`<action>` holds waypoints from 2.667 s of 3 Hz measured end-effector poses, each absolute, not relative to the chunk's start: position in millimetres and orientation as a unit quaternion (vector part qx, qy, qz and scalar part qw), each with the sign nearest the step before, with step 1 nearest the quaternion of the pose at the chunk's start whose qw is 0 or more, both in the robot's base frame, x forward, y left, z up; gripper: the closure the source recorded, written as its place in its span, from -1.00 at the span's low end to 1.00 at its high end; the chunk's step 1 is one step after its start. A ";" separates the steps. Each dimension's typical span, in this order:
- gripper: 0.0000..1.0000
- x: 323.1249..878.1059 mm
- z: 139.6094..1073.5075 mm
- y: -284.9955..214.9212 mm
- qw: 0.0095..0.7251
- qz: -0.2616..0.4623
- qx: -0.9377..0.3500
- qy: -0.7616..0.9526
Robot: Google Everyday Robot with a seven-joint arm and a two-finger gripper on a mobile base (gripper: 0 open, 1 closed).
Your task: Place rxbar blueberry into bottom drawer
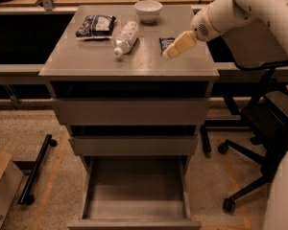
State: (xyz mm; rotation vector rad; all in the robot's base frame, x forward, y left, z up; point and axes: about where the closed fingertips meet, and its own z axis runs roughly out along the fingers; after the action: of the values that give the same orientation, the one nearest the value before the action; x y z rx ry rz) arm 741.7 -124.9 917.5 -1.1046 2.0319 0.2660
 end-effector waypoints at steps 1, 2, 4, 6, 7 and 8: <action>-1.00 774.3 898.9 -117.1 0.408 0.125 -0.414 0.804; -1.00 803.4 880.6 -112.9 0.418 0.143 -0.391 0.808; -1.00 847.9 842.9 -98.5 0.422 0.204 -0.352 0.810; -0.08 868.7 830.6 -79.3 0.422 0.231 -0.345 0.806; 0.38 868.7 831.4 -79.3 0.422 0.231 -0.345 0.806; 0.84 868.7 832.7 -79.2 0.422 0.231 -0.345 0.806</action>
Offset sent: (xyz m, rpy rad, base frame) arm 0.1007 0.0097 -0.0520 0.1825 0.0129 -0.0952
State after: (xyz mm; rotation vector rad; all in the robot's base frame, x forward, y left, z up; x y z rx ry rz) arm 868.7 -79.2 832.7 -0.8639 2.0179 0.5795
